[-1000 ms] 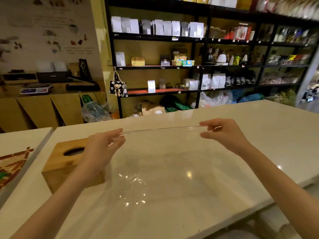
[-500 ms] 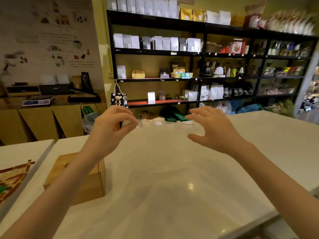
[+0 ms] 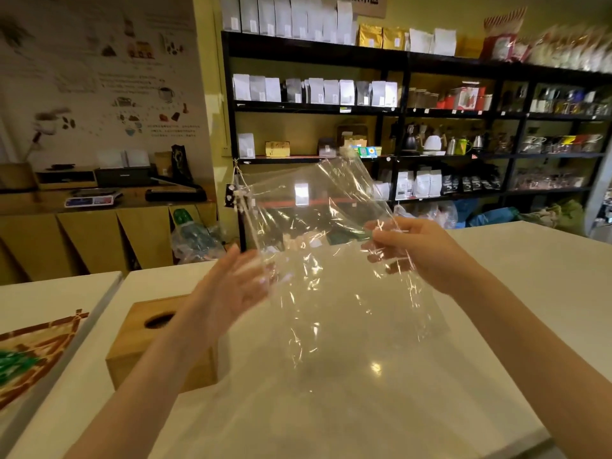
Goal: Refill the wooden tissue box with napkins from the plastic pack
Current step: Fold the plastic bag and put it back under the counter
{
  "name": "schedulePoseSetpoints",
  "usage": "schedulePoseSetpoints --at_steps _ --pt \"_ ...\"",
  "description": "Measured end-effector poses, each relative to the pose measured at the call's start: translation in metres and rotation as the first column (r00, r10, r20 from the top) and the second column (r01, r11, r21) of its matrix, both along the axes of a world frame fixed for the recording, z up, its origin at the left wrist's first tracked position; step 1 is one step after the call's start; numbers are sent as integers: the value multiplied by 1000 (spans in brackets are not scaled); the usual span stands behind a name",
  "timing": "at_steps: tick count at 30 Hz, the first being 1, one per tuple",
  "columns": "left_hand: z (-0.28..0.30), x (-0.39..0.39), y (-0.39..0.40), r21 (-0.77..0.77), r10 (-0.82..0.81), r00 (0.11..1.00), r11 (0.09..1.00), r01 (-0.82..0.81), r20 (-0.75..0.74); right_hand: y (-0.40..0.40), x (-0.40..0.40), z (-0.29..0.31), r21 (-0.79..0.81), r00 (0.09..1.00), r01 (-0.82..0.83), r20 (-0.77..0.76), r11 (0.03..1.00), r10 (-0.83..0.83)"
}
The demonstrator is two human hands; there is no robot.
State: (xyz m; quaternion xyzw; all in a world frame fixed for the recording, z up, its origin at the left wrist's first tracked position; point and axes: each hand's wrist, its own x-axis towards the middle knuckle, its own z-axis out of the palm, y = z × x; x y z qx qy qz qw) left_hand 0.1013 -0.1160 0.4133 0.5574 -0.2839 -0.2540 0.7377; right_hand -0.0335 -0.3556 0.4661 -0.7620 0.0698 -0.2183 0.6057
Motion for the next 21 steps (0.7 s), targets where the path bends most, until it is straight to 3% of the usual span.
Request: schedulePoseSetpoints --at_steps 2,4,9,14,21 --pt "-12 -4 -6 -20 -153 983 988 152 -100 1 4 -15 102 999 -7 -38 995 11" --pt "-20 -3 -11 -39 -164 980 986 160 -112 3 6 -28 167 996 -5 -84 986 19" --pt "-20 -4 -7 -49 -53 995 998 49 -81 7 10 -50 259 992 29 -128 965 5" --pt "-16 -13 -7 81 115 993 990 -113 -19 11 12 -58 281 992 30 -125 959 5" --pt "-19 -13 -3 78 254 966 965 -251 -36 10 12 -70 295 1000 31 -6 955 -30"
